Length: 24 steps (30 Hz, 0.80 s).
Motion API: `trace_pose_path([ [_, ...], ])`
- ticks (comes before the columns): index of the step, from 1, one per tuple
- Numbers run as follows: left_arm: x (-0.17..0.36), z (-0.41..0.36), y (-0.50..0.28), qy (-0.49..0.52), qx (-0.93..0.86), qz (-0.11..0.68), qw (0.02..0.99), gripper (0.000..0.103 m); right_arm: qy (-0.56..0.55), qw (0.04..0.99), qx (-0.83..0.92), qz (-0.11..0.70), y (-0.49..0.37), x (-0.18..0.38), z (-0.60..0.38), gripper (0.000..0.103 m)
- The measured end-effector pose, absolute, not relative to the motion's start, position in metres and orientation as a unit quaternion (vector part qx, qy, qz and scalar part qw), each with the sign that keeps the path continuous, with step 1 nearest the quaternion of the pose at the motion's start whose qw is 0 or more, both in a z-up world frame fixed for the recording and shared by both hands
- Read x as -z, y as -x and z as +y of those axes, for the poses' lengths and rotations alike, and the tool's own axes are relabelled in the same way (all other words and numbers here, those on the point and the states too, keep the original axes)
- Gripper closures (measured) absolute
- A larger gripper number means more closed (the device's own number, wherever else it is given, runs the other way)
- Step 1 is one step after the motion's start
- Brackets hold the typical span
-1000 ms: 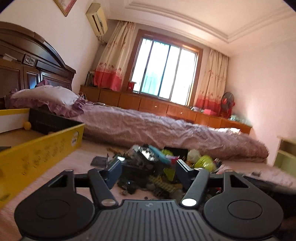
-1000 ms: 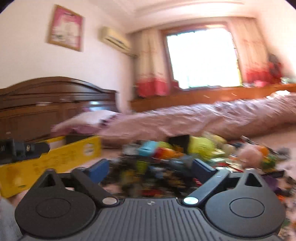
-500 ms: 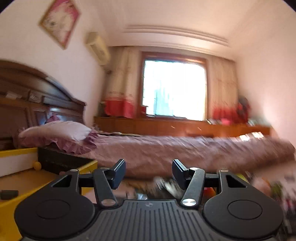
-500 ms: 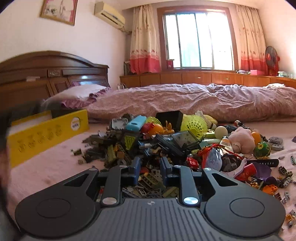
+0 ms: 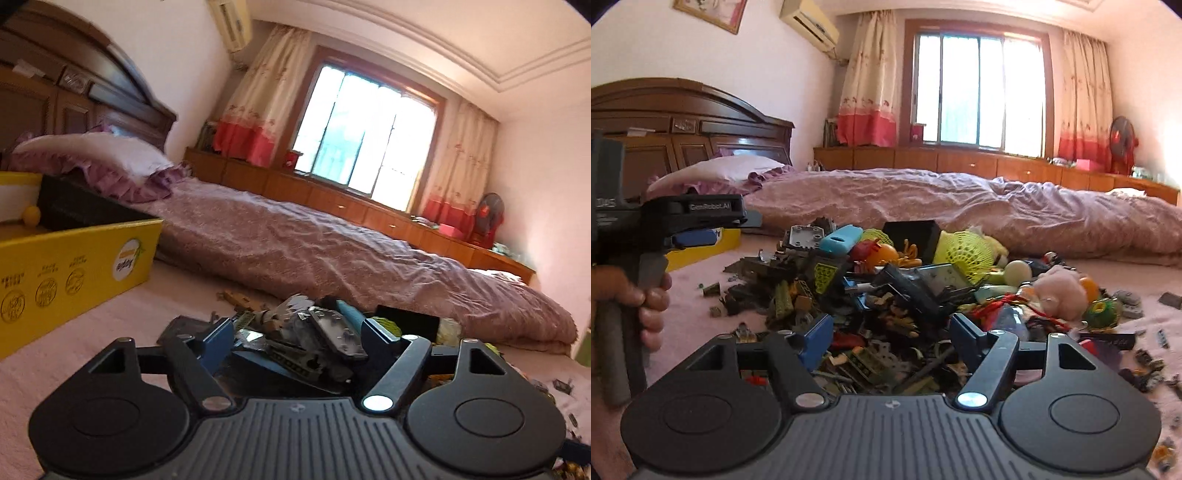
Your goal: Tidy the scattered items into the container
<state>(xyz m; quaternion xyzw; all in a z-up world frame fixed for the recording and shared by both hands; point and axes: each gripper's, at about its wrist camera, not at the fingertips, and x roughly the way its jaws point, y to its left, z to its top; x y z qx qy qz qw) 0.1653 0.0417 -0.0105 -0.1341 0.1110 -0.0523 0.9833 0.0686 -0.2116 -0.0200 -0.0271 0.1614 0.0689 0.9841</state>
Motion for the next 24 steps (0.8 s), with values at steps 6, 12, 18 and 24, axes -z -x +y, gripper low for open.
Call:
trace_pose_path([
  [6, 0.01, 0.065, -0.105, 0.222, 0.023, 0.091, 0.971, 0.021, 0.113, 0.982, -0.078, 0.127, -0.1, 0.014, -0.205, 0.056],
  [12, 0.012, 0.054, -0.113, 0.197, 0.054, 0.121, 0.971, 0.021, 0.052, 0.973, -0.082, 0.212, -0.133, 0.021, -0.225, 0.074],
  [18, 0.031, 0.08, -0.156, 0.331, 0.06, 0.218, 0.916, 0.028, -0.054, 0.977, -0.085, 0.187, -0.122, 0.007, -0.252, 0.091],
  [24, 0.054, 0.113, -0.202, 0.474, 0.087, 0.288, 0.827, 0.038, -0.104, 0.971, -0.098, 0.194, -0.117, 0.004, -0.262, 0.091],
])
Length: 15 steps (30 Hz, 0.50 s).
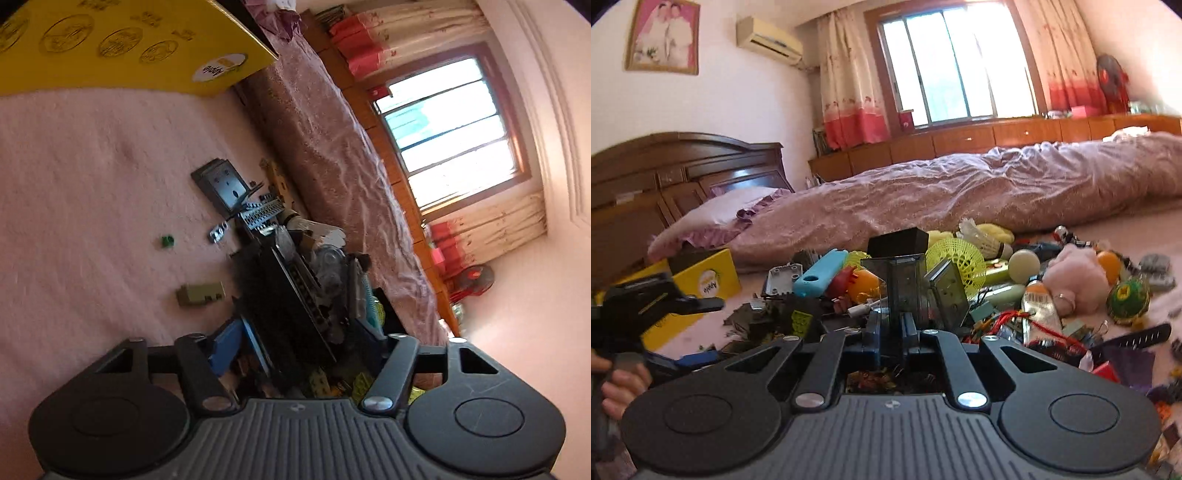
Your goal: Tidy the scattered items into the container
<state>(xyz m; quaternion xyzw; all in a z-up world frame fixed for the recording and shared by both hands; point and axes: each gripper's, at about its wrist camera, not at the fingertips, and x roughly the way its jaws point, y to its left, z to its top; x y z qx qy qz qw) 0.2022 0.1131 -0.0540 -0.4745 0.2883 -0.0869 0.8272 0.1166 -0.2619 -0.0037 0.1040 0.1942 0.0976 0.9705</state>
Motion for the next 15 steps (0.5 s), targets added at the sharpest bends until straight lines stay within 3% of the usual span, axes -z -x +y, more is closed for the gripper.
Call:
trace_pose_path([
  [4, 0.053, 0.107, -0.206, 0.457, 0.083, 0.298, 0.834, 0.042, -0.106, 0.966, -0.114, 0.206, -0.112, 0.008, -0.255, 0.091],
  [5, 0.053, 0.107, -0.206, 0.455, 0.08, 0.299, 0.835, 0.048, -0.103, 0.966, -0.118, 0.206, -0.111, 0.008, -0.253, 0.091],
  [8, 0.06, 0.109, -0.209, 0.463, 0.075, 0.313, 0.826, 0.087, -0.102, 0.965, -0.13, 0.206, -0.106, 0.007, -0.249, 0.091],
  [15, 0.07, 0.111, -0.208, 0.482, 0.073, 0.303, 0.819, 0.092, -0.083, 0.968, -0.126, 0.2, -0.101, 0.004, -0.244, 0.095],
])
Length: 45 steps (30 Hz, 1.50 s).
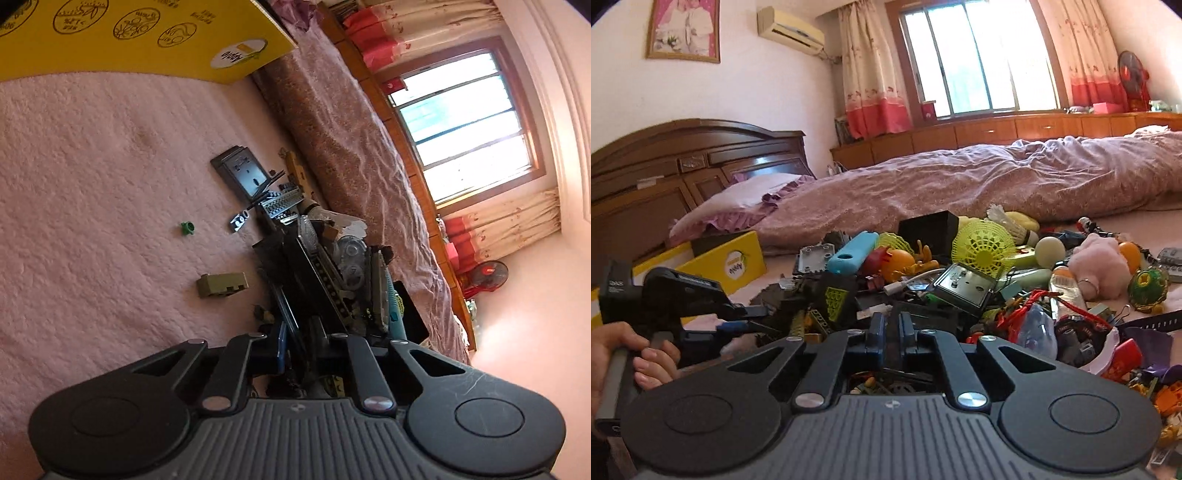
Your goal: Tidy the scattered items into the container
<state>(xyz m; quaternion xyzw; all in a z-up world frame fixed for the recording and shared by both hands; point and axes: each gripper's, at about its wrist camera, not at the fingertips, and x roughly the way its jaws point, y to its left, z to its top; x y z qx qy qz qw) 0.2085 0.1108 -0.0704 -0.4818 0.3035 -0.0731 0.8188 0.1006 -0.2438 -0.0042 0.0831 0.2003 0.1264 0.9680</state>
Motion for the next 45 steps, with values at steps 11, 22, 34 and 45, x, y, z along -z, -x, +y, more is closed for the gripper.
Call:
trace_pose_path([
  [11, 0.038, 0.116, -0.174, 0.503, 0.147, 0.217, 0.823, 0.098, 0.02, 0.974, -0.084, 0.207, -0.107, 0.017, -0.224, 0.031],
  [22, 0.038, 0.114, -0.172, 0.484, 0.129, 0.225, 0.836, 0.074, 0.053, 0.975, -0.053, 0.211, -0.116, 0.024, -0.217, 0.076],
  [34, 0.022, 0.048, -0.166, 0.224, 0.143, 0.29, 0.919, 0.017, 0.061, 0.978, -0.059, 0.19, -0.105, 0.018, -0.216, 0.092],
  [45, 0.057, 0.06, -0.181, 0.317, 0.134, 0.338, 0.876, 0.098, 0.04, 0.989, -0.05, 0.136, -0.091, -0.005, -0.228, 0.098],
])
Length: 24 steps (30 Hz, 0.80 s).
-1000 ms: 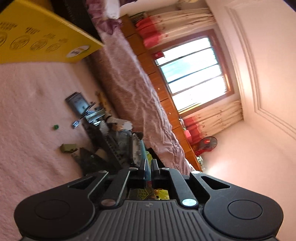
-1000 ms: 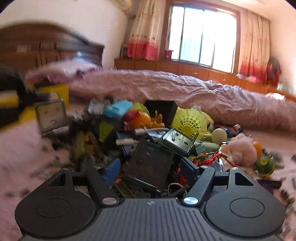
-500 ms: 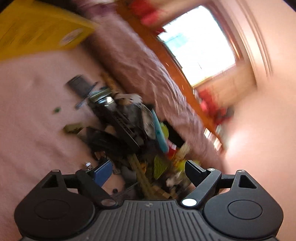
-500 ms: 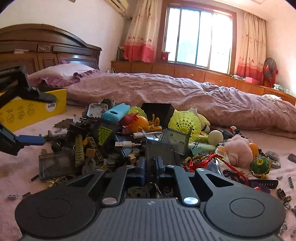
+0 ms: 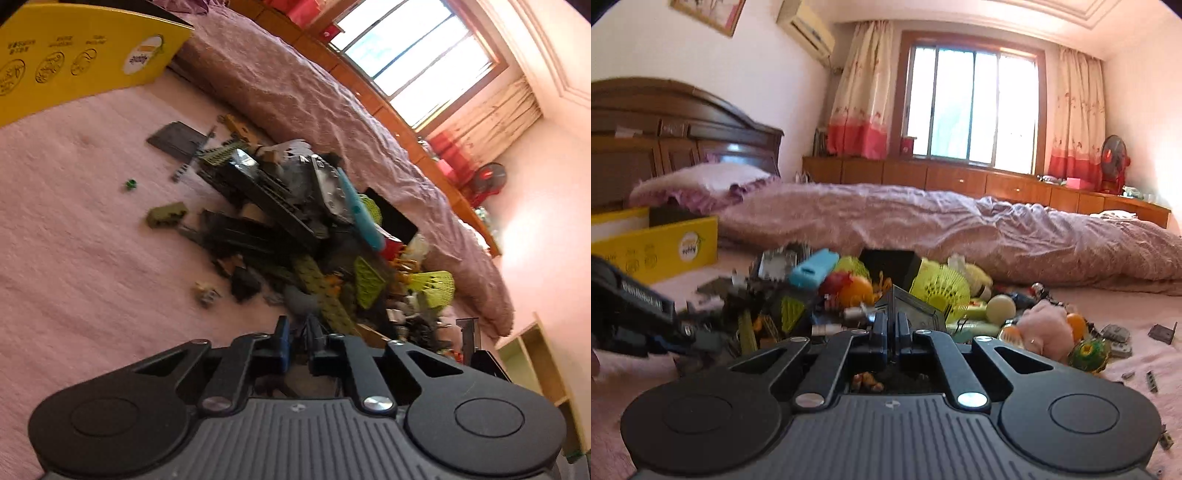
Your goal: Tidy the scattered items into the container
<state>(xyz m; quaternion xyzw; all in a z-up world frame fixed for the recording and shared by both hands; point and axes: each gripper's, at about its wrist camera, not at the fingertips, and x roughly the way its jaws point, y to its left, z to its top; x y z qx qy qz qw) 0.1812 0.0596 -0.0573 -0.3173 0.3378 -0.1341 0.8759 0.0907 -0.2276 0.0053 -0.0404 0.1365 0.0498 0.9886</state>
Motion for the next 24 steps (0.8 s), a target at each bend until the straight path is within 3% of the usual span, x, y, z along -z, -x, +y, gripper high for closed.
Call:
trace_pose_path([
  [5, 0.037, 0.057, -0.169, 0.314, 0.161, 0.293, 0.889, 0.098, 0.051, 0.988, -0.033, 0.141, -0.091, -0.002, -0.229, 0.096],
  [7, 0.028, 0.057, -0.163, 0.309, 0.172, 0.289, 0.889, 0.094, 0.077, 0.986, -0.025, 0.148, -0.094, 0.004, -0.224, 0.086],
  [8, 0.021, 0.056, -0.159, 0.289, 0.176, 0.297, 0.893, 0.071, 0.093, 0.984, -0.023, 0.151, -0.095, 0.007, -0.221, 0.066],
  [9, 0.018, 0.054, -0.156, 0.268, 0.18, 0.304, 0.896, 0.036, 0.109, 0.982, -0.023, 0.15, -0.094, 0.011, -0.217, 0.046],
  [11, 0.016, 0.055, -0.145, 0.266, 0.172, 0.294, 0.902, 0.013, 0.141, 0.979, -0.024, 0.143, -0.091, 0.016, -0.208, 0.038],
  [14, 0.029, 0.064, -0.142, 0.358, 0.172, 0.311, 0.863, 0.017, 0.193, 0.971, -0.01, 0.141, -0.091, 0.027, -0.193, 0.027],
  [18, 0.058, 0.077, -0.154, 0.471, 0.186, 0.337, 0.794, 0.019, 0.228, 0.96, -0.005, 0.164, -0.099, 0.04, -0.181, 0.027],
  [19, 0.064, 0.078, -0.159, 0.481, 0.179, 0.343, 0.786, 0.02, 0.232, 0.958, -0.001, 0.166, -0.1, 0.041, -0.18, 0.027],
  [21, 0.071, 0.08, -0.167, 0.493, 0.167, 0.361, 0.774, 0.033, 0.233, 0.958, 0.006, 0.169, -0.102, 0.041, -0.179, 0.028],
  [24, 0.069, 0.08, -0.164, 0.505, 0.182, 0.357, 0.764, 0.032, 0.237, 0.956, 0.009, 0.174, -0.103, 0.043, -0.178, 0.028],
])
